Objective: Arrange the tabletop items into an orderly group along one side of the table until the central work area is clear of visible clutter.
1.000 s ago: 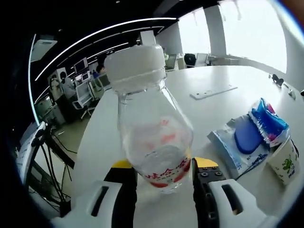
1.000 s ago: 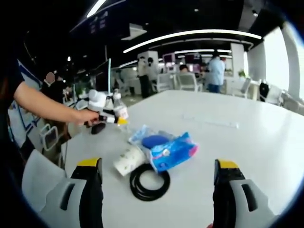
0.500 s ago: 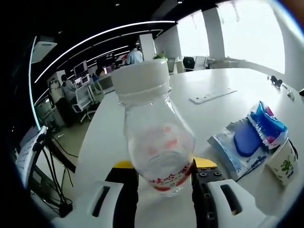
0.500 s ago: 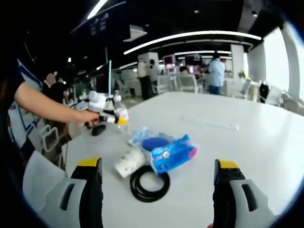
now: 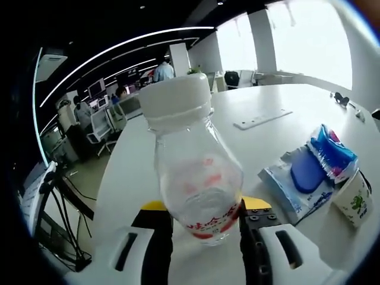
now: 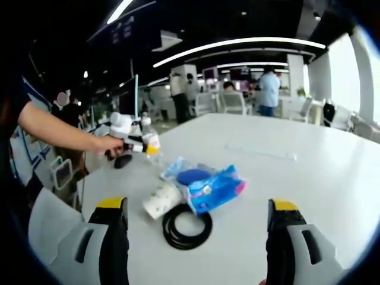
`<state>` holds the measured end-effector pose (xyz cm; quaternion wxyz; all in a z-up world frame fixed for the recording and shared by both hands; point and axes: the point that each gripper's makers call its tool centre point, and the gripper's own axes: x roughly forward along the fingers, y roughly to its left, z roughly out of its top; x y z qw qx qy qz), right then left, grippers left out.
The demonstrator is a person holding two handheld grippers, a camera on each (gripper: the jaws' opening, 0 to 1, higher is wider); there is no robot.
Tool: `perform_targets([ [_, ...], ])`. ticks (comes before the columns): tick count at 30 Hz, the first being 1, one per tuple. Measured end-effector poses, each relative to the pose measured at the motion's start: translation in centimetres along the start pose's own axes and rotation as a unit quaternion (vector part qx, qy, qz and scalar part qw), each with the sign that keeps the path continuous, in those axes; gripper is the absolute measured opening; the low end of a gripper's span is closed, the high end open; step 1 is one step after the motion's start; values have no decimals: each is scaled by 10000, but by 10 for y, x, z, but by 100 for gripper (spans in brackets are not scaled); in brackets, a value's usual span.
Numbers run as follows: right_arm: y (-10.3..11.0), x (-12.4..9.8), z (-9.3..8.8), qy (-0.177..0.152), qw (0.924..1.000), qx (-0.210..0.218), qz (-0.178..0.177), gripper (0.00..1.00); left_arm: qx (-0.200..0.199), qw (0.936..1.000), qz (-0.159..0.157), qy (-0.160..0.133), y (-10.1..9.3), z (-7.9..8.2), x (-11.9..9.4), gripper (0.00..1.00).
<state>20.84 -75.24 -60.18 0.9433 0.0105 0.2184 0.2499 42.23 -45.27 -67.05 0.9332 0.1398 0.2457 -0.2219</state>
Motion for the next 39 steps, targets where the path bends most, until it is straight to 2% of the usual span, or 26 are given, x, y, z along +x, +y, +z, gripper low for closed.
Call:
perform_targets([
  [1, 0, 0, 0, 1, 10000, 2, 0, 96, 14, 10000, 25, 51, 1, -1, 0, 44],
  [5, 0, -1, 1, -18, 10000, 6, 4, 96, -164, 9998, 82, -68, 2, 3, -4, 53],
  [10, 1, -1, 3, -30, 10000, -19, 27, 96, -255, 9995, 167, -25, 5, -1, -11, 63],
  [23, 4, -3, 7, -67, 9998, -170, 105, 96, -414, 9990, 98, -97, -10, 1, -29, 81],
  [32, 6, -5, 11, -112, 9996, -231, 151, 97, -443, 9989, 34, -116, -20, 3, -41, 88],
  [39, 8, -8, 10, -109, 9994, -285, 175, 98, -547, 9985, 1, -9, -25, -4, -47, 92],
])
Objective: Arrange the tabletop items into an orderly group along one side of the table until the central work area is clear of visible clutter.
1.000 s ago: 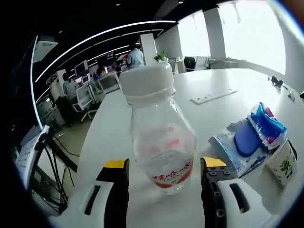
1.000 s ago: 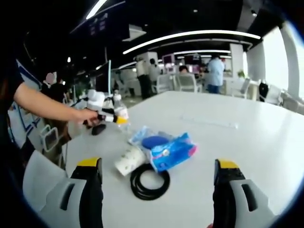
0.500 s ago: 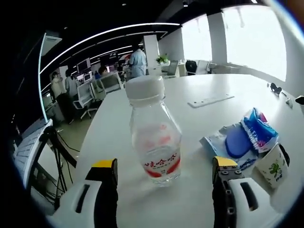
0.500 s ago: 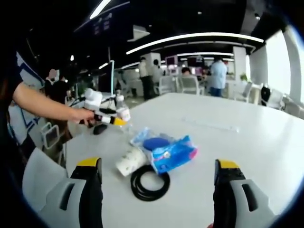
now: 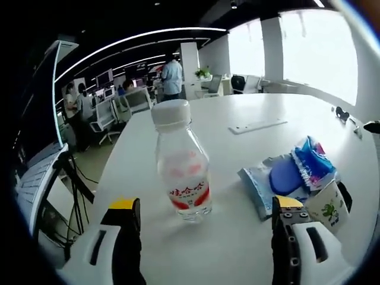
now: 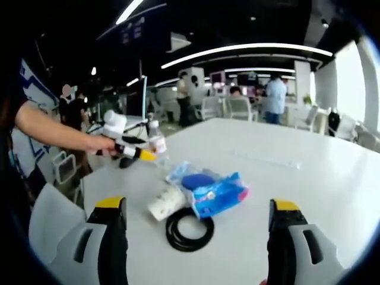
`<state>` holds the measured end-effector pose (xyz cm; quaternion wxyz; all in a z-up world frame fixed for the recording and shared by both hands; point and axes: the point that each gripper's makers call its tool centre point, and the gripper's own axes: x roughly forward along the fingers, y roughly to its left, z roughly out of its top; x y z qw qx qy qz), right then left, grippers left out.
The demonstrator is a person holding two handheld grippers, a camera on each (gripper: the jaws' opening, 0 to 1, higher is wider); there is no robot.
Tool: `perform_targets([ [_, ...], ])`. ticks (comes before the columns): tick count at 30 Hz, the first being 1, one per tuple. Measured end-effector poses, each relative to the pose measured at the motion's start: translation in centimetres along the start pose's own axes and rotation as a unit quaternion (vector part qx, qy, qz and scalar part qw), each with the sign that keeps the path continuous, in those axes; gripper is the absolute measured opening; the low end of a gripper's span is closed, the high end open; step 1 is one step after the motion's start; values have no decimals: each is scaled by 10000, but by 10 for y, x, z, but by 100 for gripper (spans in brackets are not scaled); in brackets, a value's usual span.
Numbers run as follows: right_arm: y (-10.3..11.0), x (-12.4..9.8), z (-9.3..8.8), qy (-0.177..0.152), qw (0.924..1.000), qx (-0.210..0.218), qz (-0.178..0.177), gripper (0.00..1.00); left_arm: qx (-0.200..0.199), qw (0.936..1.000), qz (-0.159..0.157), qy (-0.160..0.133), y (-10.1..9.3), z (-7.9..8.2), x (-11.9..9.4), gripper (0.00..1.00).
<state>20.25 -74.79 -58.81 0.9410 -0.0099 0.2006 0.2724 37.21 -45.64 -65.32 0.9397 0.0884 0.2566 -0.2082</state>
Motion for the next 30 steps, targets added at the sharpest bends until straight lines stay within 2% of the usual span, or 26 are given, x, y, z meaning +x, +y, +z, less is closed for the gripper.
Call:
perform_targets([
  [16, 3, -8, 0, -65, 10000, -32, -2, 99, -161, 9998, -68, 103, -19, -17, -22, 92],
  [20, 5, -10, -1, -65, 10000, -72, -17, 99, -142, 9997, -133, 176, -23, -22, -24, 91],
  [23, 6, -12, -1, -85, 9999, -58, -30, 99, -87, 9998, -119, 138, -22, -20, -22, 91],
  [30, 11, -16, -4, -105, 9999, -58, -34, 100, 25, 9995, -267, 181, -32, -21, -22, 90],
])
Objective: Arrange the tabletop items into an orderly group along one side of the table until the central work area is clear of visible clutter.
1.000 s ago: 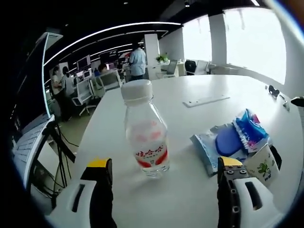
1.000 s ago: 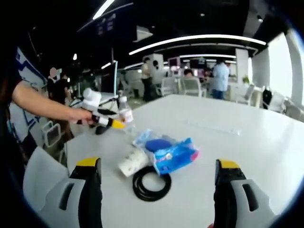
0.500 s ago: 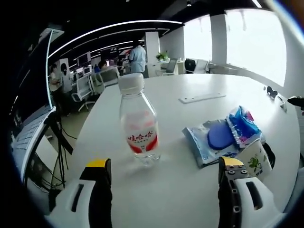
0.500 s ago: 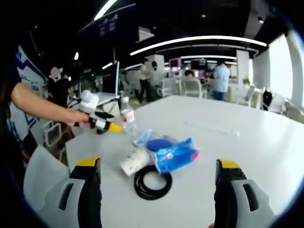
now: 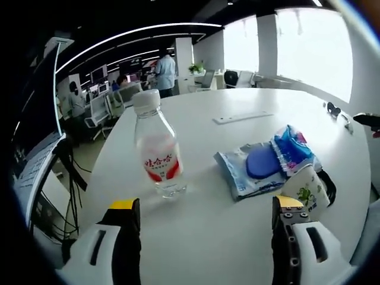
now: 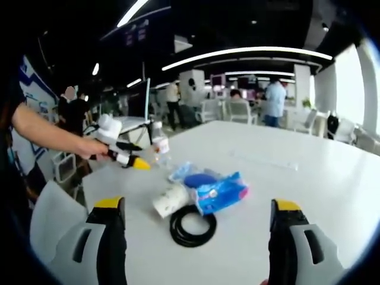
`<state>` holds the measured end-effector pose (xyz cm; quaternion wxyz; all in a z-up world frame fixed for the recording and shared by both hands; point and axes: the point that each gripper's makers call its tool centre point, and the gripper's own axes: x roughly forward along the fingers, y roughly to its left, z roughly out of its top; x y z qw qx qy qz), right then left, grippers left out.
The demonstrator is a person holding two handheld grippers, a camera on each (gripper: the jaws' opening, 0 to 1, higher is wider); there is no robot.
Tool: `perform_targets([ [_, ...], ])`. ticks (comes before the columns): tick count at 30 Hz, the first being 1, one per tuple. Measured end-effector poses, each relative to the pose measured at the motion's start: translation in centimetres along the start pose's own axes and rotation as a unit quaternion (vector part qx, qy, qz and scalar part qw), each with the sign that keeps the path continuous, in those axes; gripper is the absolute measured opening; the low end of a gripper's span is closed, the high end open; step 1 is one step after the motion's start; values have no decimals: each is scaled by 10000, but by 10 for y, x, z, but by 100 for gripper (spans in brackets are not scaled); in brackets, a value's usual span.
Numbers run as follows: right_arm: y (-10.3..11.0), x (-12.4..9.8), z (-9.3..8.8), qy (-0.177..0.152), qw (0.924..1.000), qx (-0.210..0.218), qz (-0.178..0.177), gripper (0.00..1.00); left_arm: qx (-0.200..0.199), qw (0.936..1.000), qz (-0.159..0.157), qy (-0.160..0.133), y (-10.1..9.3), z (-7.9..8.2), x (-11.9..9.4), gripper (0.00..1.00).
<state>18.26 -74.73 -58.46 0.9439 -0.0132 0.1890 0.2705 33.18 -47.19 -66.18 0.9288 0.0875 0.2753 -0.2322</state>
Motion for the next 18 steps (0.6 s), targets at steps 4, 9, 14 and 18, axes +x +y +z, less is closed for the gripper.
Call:
perform_targets([
  [4, 2, -2, -1, 0, 10000, -27, 19, 100, 27, 9999, -126, -19, -10, -1, -3, 87],
  [9, 3, -6, -1, -1, 10000, -59, -8, 100, 85, 9998, -179, 4, -16, -2, -6, 87],
  [14, 3, -10, -4, 59, 9998, -193, -16, 100, 191, 9993, -307, -34, -24, 2, -8, 87],
  [18, 5, -13, -5, 65, 9997, -218, -17, 100, 269, 9986, -448, -77, -34, 5, -10, 87],
])
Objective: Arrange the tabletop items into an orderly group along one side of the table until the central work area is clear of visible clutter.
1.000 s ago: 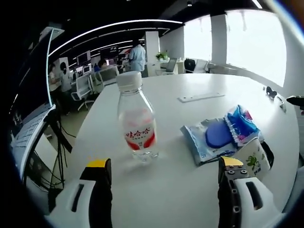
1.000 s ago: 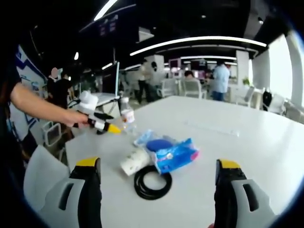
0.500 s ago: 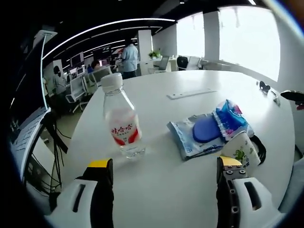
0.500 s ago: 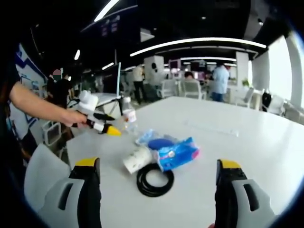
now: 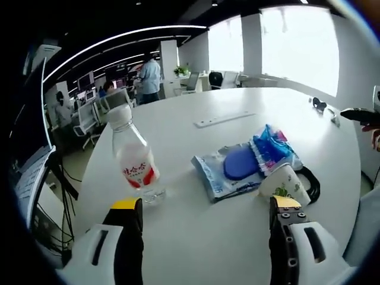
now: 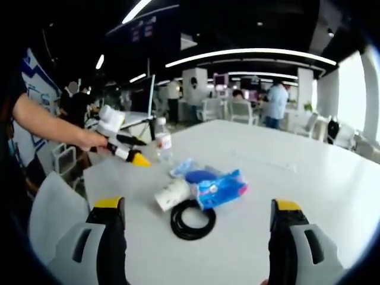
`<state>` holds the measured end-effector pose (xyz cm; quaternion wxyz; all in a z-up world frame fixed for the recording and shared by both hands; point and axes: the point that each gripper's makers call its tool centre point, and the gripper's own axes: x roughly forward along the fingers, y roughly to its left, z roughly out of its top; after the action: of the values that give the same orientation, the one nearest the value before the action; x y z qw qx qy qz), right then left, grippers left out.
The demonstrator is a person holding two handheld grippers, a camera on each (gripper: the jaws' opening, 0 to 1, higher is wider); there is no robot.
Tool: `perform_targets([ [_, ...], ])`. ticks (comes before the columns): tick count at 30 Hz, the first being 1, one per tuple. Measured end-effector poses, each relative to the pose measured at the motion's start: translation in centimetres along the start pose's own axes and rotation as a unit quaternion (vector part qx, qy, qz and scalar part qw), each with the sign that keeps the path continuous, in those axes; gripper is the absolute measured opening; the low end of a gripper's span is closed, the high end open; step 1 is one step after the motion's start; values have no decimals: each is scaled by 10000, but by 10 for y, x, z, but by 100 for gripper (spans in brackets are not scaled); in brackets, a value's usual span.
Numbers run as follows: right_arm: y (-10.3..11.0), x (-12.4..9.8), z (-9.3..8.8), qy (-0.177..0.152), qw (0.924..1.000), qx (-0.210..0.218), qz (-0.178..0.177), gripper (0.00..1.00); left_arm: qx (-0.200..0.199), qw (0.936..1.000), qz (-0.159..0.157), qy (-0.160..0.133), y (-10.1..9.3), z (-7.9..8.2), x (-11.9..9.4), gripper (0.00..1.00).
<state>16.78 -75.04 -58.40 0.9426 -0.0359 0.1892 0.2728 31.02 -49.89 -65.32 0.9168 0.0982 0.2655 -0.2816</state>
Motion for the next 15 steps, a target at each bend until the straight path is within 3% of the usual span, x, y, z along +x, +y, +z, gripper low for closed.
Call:
perform_targets([
  [15, 8, -11, -16, 168, 9998, -131, 19, 100, 536, 9941, -946, -22, -53, 9, 6, 80],
])
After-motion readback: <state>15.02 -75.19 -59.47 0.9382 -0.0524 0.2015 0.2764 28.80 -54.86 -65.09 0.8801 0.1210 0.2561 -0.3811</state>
